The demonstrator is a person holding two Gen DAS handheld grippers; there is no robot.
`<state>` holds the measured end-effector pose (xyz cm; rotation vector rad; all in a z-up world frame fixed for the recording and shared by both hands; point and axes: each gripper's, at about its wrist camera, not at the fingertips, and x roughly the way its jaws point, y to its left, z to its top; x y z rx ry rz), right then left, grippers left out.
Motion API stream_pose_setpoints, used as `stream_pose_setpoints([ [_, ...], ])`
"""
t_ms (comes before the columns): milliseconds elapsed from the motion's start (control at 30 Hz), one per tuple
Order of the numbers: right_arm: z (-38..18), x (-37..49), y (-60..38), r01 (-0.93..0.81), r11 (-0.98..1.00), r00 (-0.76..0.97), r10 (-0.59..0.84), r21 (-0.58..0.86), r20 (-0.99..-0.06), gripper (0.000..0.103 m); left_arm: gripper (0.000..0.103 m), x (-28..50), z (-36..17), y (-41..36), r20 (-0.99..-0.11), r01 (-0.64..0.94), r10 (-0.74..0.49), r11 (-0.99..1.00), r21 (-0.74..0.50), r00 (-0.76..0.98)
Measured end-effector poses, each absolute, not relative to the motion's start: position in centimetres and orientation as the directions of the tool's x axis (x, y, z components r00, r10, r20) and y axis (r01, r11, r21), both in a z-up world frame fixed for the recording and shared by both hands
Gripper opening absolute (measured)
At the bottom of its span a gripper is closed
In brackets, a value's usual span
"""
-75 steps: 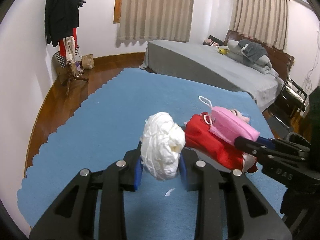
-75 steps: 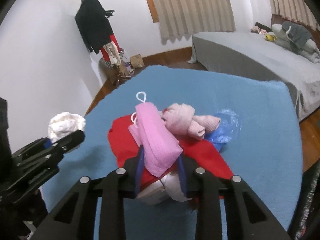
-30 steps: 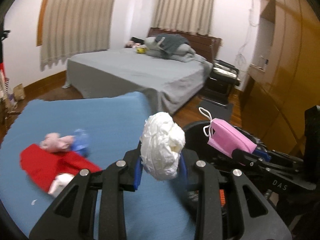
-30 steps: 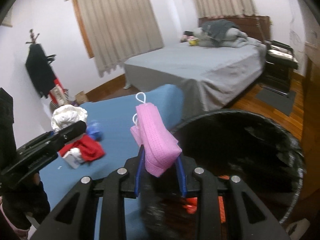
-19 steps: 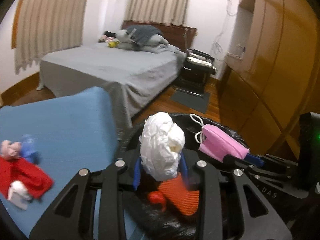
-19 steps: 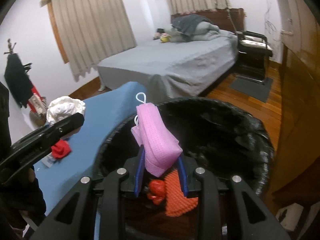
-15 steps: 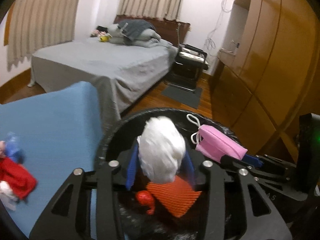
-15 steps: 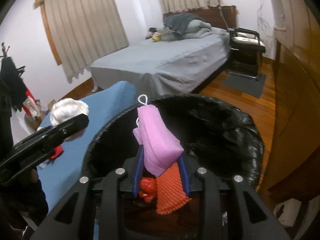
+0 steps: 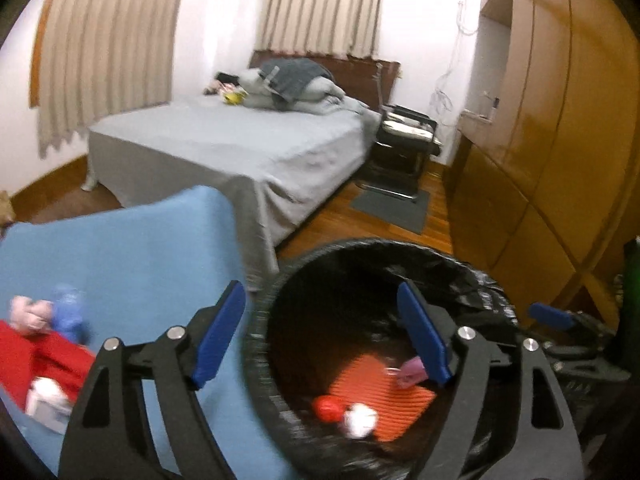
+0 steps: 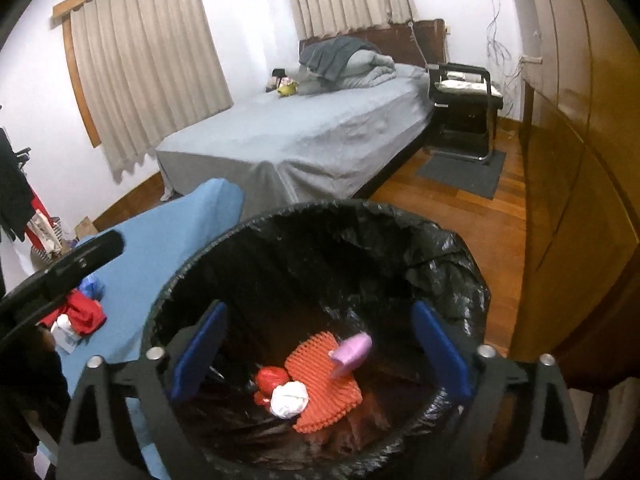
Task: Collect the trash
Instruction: 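Grasp the pink rolled sock with the left tool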
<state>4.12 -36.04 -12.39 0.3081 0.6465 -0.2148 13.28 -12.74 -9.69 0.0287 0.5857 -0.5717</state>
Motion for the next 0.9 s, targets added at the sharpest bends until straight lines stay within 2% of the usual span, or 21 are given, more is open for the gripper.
stream_pose_setpoints([
  [200,-11.6,6.1,-32.8,0.212,0.953,0.795,-0.04,0.215,-0.605,0.097,0.086,12.9,-8.2,-7.2,-0.508,0.412,-0.389,0.908,-0.073,0.769],
  [600,-10.7,12.7,-22.1,-0.026,0.981,0.81,0.132,0.192,-0.571,0.097,0.086,13.4,-7.7,6.2,-0.508,0.119,-0.113,0.993,-0.02,0.854],
  [767,-11.0,15.3,-18.4,-0.086,0.979,0.806,0.176,0.182,-0.566,0.097,0.086,15.5,-8.2,9.3,-0.52,0.067,-0.072,0.997,-0.027,0.851],
  [900,-11.3,17.5,-16.8,-0.1,0.978,0.802,0.188,0.183,-0.566,0.097,0.084,17.9,-9.2,10.0,-0.544,0.061,-0.09,0.996,-0.071,0.834],
])
